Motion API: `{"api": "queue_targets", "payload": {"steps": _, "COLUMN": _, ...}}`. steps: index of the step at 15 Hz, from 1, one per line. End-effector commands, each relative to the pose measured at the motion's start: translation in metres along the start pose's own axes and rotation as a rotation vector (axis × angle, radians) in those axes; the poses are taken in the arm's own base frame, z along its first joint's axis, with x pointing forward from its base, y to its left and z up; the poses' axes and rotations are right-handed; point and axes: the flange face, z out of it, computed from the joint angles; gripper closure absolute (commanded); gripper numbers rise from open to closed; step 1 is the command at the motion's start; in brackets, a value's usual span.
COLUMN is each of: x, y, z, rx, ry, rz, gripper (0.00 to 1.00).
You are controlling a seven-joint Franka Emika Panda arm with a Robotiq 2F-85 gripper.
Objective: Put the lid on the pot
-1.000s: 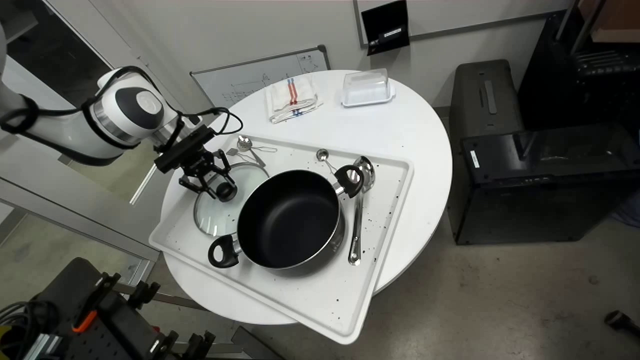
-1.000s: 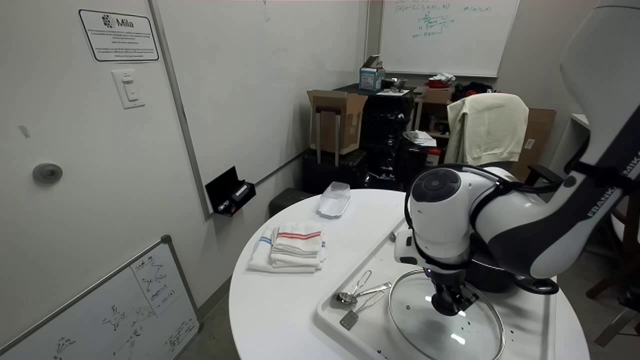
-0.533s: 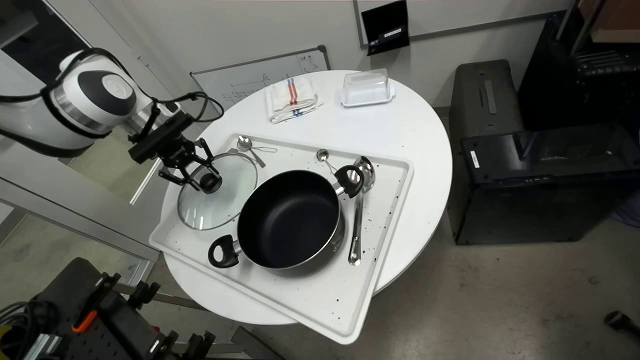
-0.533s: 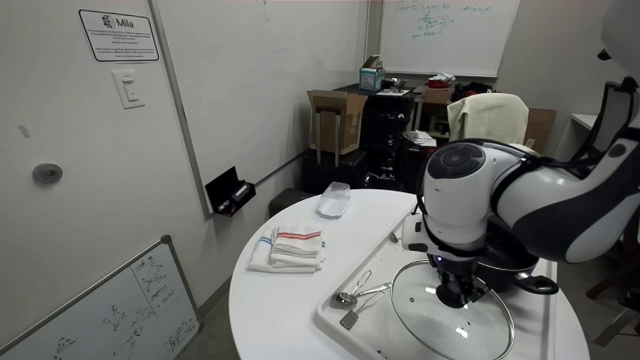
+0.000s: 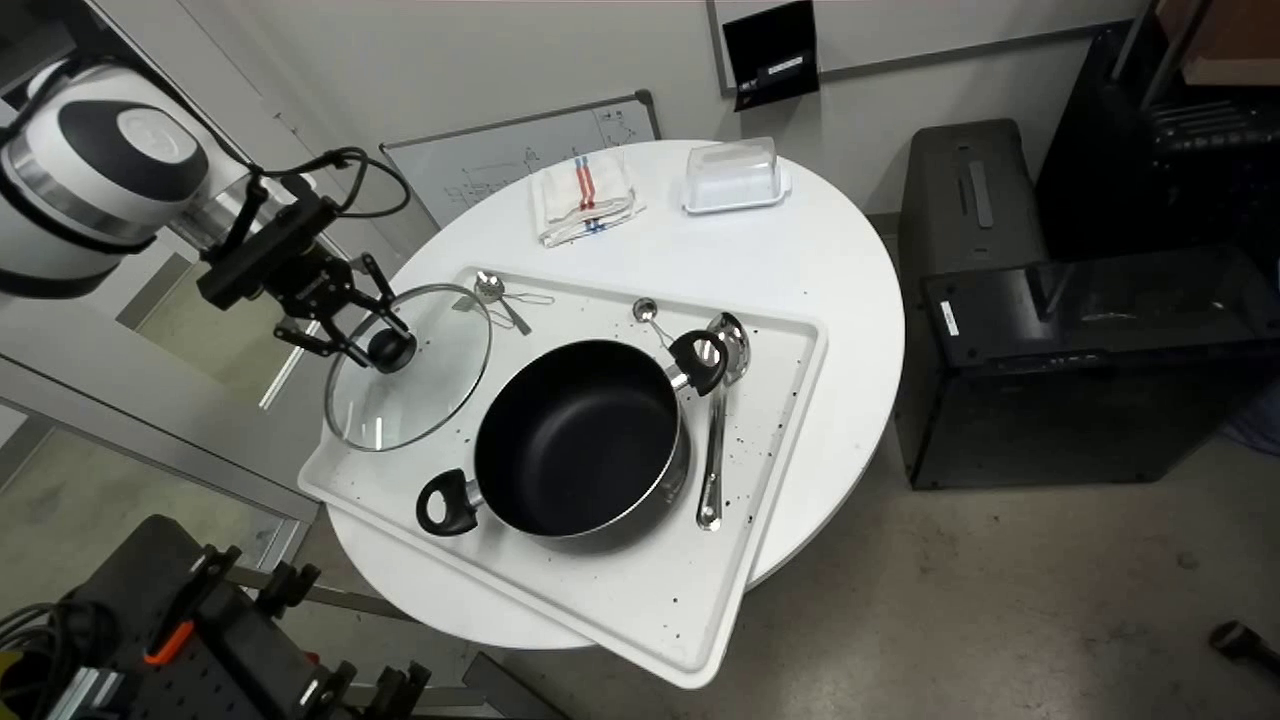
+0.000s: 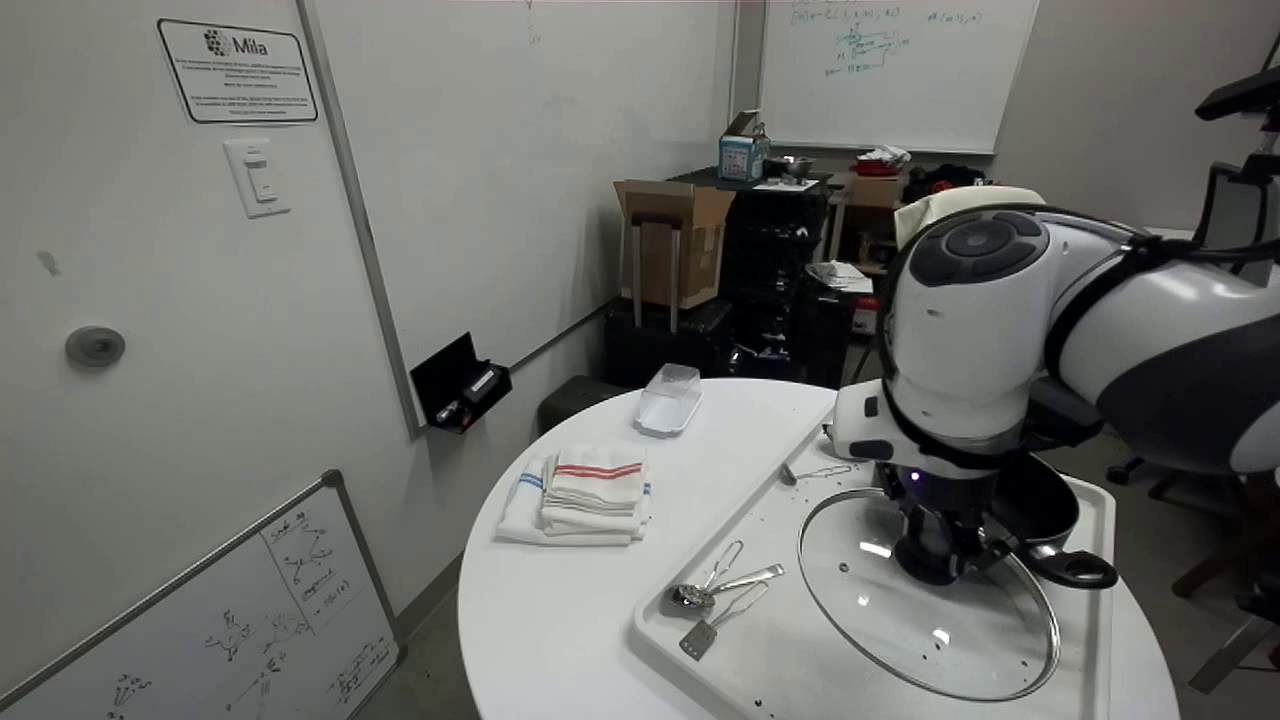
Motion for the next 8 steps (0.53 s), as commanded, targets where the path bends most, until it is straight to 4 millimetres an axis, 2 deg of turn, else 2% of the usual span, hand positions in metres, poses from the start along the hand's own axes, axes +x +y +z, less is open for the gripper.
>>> {"api": "queue_targets", "payload": {"steps": 1, "x": -0.031, "y": 0.004, "z": -0.019, "rx": 0.008, "ry": -0.014, "rz": 0.036, "gripper": 0.75}}
{"api": "queue_targets", "payload": {"steps": 8, "x": -0.093, "y": 0.036, "z": -0.010, "rx": 0.081, "ry": -0.004, "rz": 0.200, "gripper": 0.75}}
